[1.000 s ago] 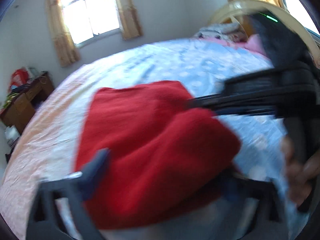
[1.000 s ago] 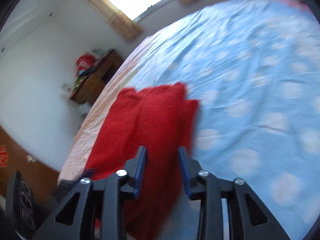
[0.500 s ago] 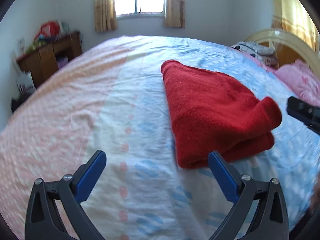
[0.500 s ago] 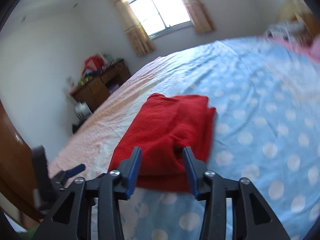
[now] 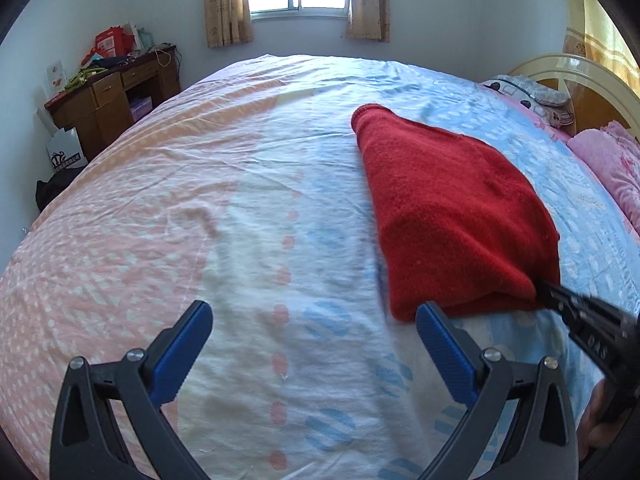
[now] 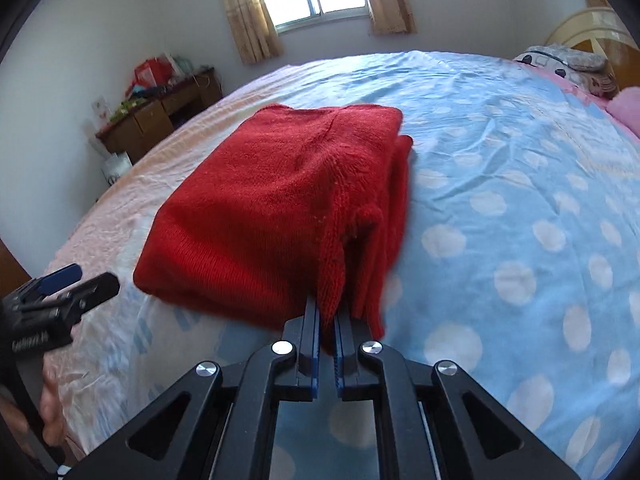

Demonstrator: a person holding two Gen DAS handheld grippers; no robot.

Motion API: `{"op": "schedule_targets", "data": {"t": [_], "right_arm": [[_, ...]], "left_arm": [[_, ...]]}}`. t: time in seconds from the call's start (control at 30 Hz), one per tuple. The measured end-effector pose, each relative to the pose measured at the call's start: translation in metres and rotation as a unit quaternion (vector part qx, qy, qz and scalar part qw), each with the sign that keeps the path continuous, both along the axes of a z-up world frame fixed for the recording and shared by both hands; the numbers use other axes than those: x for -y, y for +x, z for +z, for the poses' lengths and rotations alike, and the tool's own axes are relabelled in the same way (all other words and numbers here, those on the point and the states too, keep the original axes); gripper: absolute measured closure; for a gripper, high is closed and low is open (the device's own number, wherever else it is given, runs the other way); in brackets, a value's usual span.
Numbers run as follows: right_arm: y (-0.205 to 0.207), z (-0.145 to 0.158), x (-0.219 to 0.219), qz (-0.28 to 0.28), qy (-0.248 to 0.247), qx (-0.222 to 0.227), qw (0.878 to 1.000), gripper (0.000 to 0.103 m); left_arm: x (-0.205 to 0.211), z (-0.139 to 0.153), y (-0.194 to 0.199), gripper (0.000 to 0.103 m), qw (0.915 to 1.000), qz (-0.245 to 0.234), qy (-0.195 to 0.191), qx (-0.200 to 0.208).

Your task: Fold small clothes

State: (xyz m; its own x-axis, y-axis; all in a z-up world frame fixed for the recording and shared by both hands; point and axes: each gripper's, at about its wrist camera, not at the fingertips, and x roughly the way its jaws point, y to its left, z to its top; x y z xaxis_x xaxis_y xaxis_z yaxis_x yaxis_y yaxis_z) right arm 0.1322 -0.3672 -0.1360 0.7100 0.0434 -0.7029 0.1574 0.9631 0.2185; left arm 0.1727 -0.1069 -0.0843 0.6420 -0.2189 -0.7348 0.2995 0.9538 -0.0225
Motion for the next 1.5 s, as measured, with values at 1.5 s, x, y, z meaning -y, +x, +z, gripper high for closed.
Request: {"op": "schedule_targets", "data": {"t": [1.5], "right_arm": [[-0.016,0.045,-0.018,-0.039,-0.021,0.055,0.998,0.095]], "left_arm": [[0.033,0.002,0.028,0.0,0.9993,-0.007,0.031,0.02]]}}
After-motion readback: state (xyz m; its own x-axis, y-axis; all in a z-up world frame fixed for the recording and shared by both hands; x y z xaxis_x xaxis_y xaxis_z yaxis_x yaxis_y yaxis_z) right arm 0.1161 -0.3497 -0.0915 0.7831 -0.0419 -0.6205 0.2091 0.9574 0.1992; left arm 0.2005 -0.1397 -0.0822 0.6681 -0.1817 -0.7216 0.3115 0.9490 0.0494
